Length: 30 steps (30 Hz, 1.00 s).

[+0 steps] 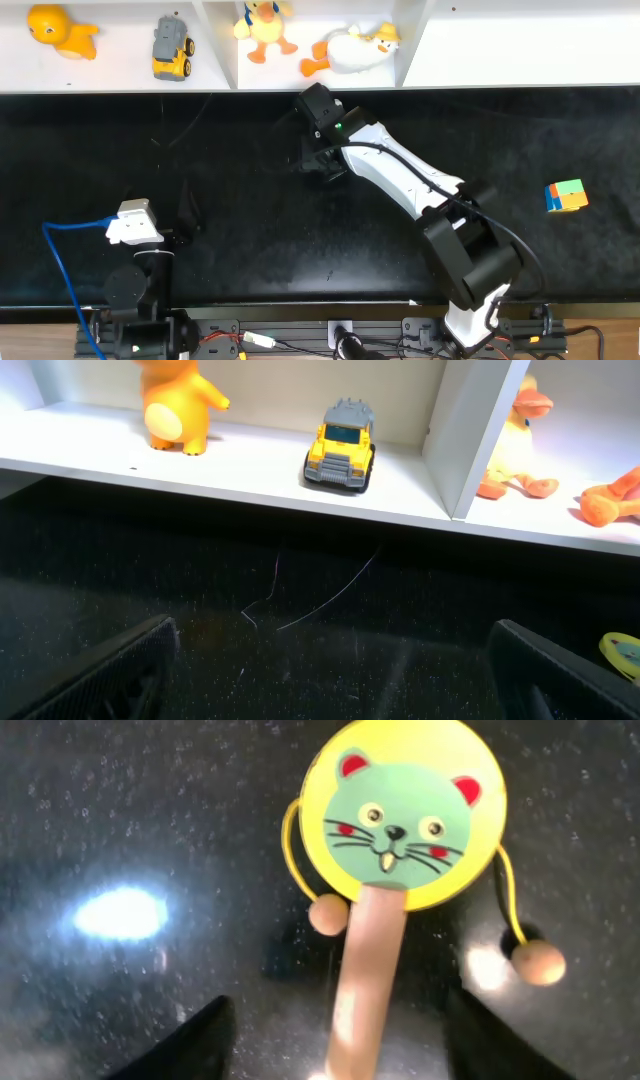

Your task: Store Toys

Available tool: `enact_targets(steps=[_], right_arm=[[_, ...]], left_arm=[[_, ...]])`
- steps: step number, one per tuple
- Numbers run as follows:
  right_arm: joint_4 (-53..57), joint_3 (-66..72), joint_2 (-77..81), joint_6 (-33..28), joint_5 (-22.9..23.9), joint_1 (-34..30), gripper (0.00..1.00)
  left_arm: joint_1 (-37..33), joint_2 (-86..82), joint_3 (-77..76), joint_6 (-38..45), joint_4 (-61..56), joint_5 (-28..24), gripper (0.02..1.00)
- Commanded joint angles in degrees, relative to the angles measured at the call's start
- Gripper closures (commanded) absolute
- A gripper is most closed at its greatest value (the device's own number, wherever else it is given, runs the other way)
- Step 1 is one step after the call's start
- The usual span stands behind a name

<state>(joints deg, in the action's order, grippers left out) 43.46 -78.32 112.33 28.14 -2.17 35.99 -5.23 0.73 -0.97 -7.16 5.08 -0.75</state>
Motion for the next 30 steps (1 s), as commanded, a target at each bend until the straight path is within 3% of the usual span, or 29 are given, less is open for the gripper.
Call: enact_targets(steps=[1, 4, 16, 23, 30], right_arm=[[0.24, 0.68, 2.73, 0.55, -1.25, 0.02, 0.597], [0.24, 0.68, 2.73, 0.46, -1.25, 0.02, 0.728], [0.37, 0.68, 2.73, -1.40, -1.20, -0.02, 0.956], [3.06, 0.02, 2.49, -1.36, -1.44, -0.17, 0.958], [15.93, -7.43, -2.12, -1.53, -1.14, -0.52, 0.956]], left_arm=[[0.37, -0.59, 0.48, -0.39, -0.28, 0.46, 0.020], [0.37, -0.59, 0.48, -0.42, -0.28, 0.46, 0.020], [0.37, -0.57, 0.48, -0.39, -0.28, 0.46, 0.020], [0.37, -0.59, 0.48, -0.42, -0.28, 0.46, 0.020], [0.37, -0.57, 0.48, -0.42, -0.28, 0.46, 0.020]])
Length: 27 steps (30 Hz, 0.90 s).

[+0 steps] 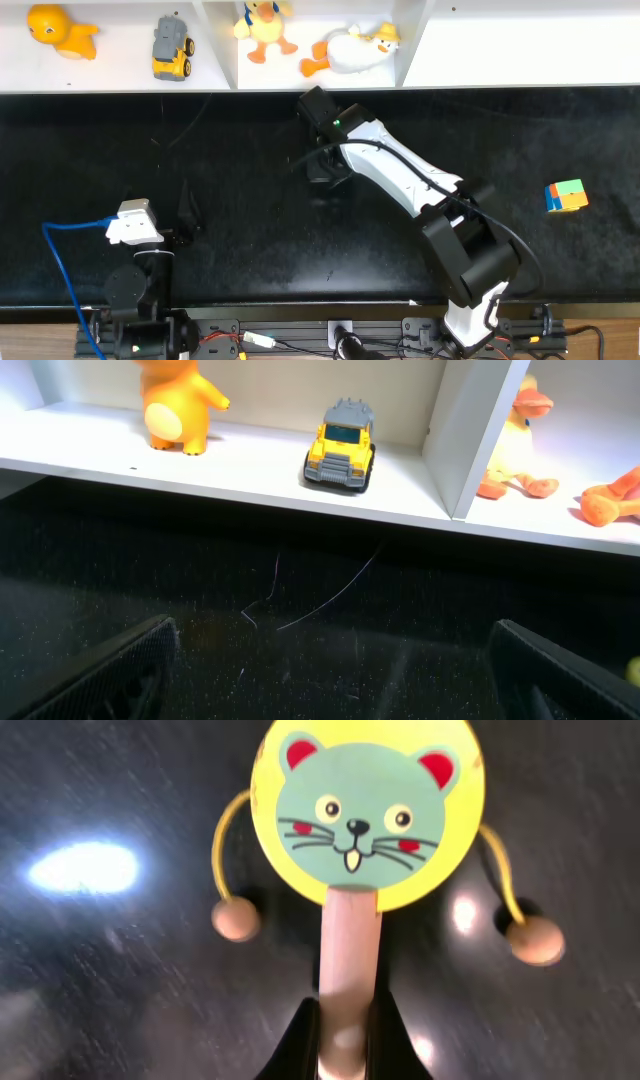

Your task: Store Toys

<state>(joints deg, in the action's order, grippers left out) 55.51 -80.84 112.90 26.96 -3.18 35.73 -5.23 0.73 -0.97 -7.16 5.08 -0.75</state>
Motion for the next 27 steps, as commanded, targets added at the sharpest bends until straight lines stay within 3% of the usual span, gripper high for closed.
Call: enact_targets(steps=[1, 4, 8, 12, 21, 24, 27], right_arm=[[5.66, -5.70, -4.17, -0.39, -0.15, -0.28, 0.956], [9.03, -6.01, -9.31, -0.42, 0.28, -0.28, 0.956], [14.75, -5.99, -16.46, -0.37, 4.52, -1.11, 0.956], [19.65, -5.70, -22.25, -0.39, 6.47, -5.14, 0.956], [23.04, -2.89, -29.53, -6.99, 7.19, -24.20, 0.956], [20.20, -2.84, -29.66, -12.66, 3.80, -30.42, 0.961], [16.55, -2.51, -28.65, -17.46, 3.34, -34.99, 0.956]], left_arm=[[0.37, -0.59, 0.48, -0.39, -0.28, 0.48, 0.020], [0.37, -0.59, 0.48, -0.42, -0.31, 0.46, 0.020], [0.37, -0.57, 0.48, -0.39, -0.28, 0.48, 0.020], [0.37, -0.59, 0.48, -0.39, -0.28, 0.46, 0.020], [0.37, -0.57, 0.48, -0.42, -0.28, 0.46, 0.020], [0.37, -0.59, 0.48, -0.42, -0.28, 0.46, 0.020], [0.37, -0.57, 0.48, -0.39, -0.28, 0.48, 0.023]])
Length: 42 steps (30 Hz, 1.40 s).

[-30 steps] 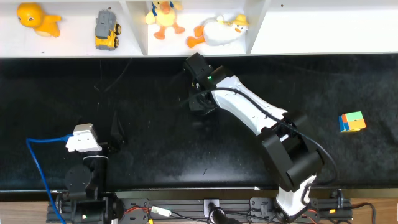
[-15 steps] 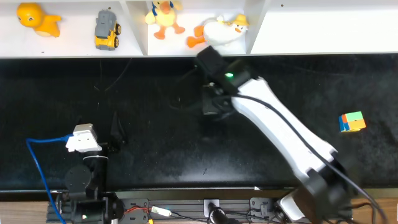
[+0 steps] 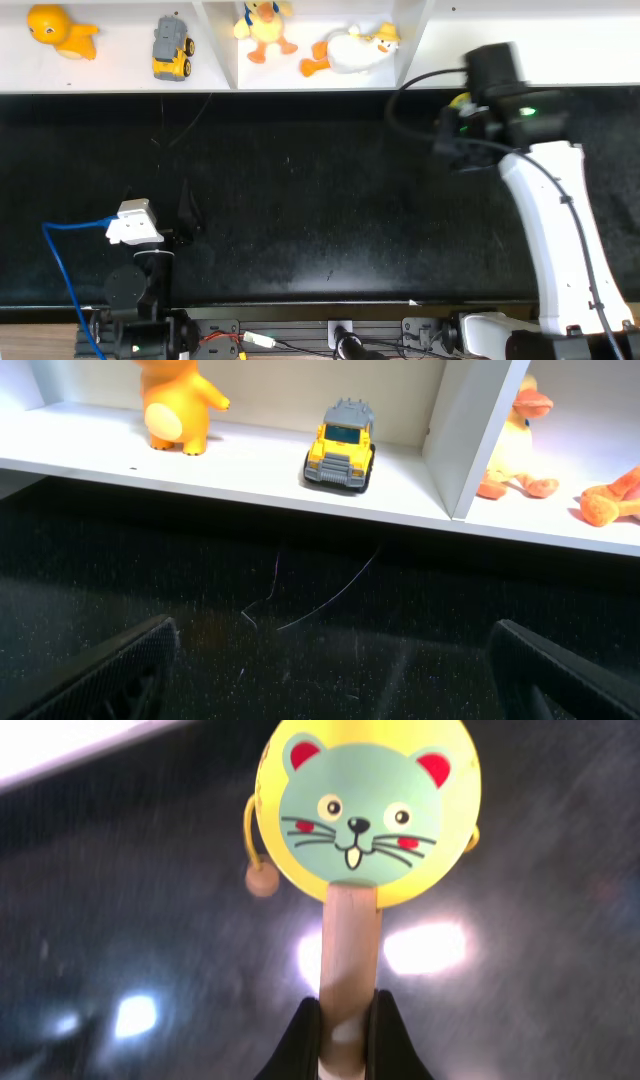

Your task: Store Toys

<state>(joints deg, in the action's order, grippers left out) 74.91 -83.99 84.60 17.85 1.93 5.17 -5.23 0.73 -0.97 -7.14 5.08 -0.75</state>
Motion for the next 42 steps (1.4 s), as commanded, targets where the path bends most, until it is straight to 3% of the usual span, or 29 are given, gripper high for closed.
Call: enact_targets(steps=[1, 9, 17, 31, 39, 40, 42], right_arm=[[-3.93, 0.63, 0.17, -9.62, -2.01, -5.53, 0.954], [-15.43, 0.63, 7.65, -22.21, -7.30, -9.99, 0.954], [-26.80, 0.63, 14.40, -28.83, -11.61, -9.99, 0.956], [-40.79, 0.63, 22.40, -26.51, -14.62, -9.79, 0.956], [-42.75, 0.63, 24.06, -25.97, -14.62, -9.55, 0.954], [-42.75, 0.63, 24.06, -25.46, -14.60, -9.57, 0.890], [-42.53, 0.63, 24.06, -25.05, -14.60, -9.57, 0.540]], left_arm=[[0.37, -0.57, 0.48, -0.44, -0.28, 0.46, 0.020], [0.37, -0.57, 0.48, -0.44, -0.28, 0.46, 0.020], [0.37, -0.57, 0.48, -0.44, -0.28, 0.48, 0.020], [0.37, -0.57, 0.48, -0.42, -0.28, 0.46, 0.020], [0.37, -0.57, 0.48, -0.44, -0.28, 0.46, 0.020], [0.37, -0.57, 0.48, -0.44, -0.28, 0.46, 0.020], [0.37, -0.57, 0.48, -0.44, -0.28, 0.46, 0.023]])
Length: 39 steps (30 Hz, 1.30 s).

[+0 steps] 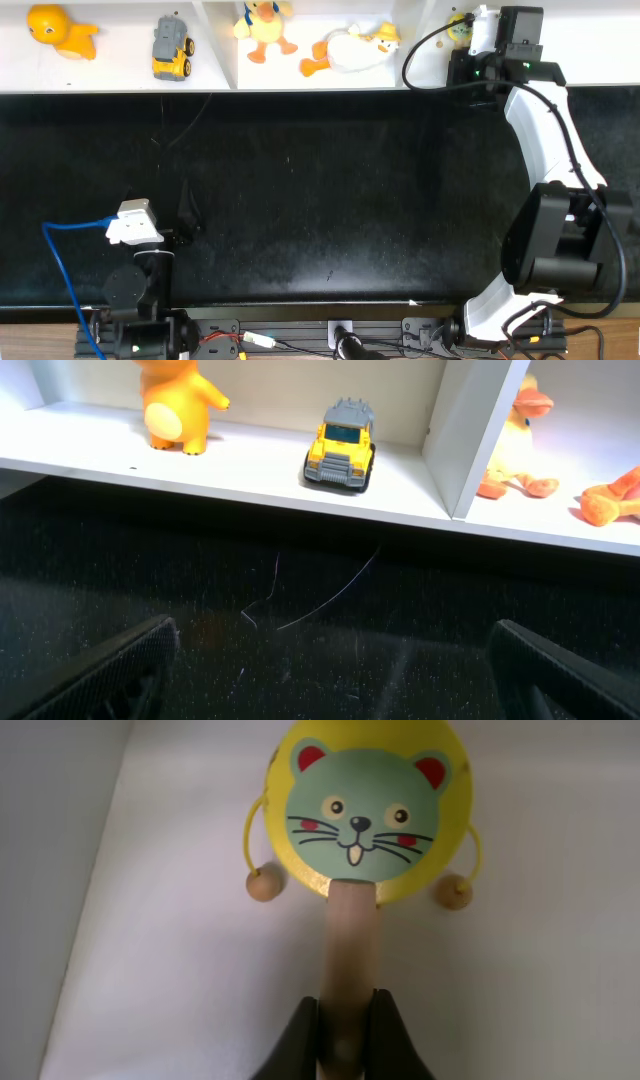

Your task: Store Toys

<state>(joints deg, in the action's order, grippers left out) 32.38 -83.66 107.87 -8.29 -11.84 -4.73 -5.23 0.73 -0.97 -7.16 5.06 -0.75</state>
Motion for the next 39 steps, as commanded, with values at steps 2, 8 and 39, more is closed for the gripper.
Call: enact_targets(steps=[2, 8, 39], right_arm=[[0.42, 0.31, 0.79, 1.16, -0.81, 0.33, 0.316], [3.32, 0.20, 0.37, 6.38, -0.76, 0.31, 0.005], [54.12, 0.22, -46.23, 46.86, 12.76, -4.35, 0.005]], left_arm=[[0.37, -0.57, 0.48, -0.42, -0.26, 0.46, 0.020], [0.37, -0.57, 0.48, -0.42, -0.26, 0.46, 0.020], [0.37, -0.57, 0.48, -0.39, -0.26, 0.48, 0.023]])
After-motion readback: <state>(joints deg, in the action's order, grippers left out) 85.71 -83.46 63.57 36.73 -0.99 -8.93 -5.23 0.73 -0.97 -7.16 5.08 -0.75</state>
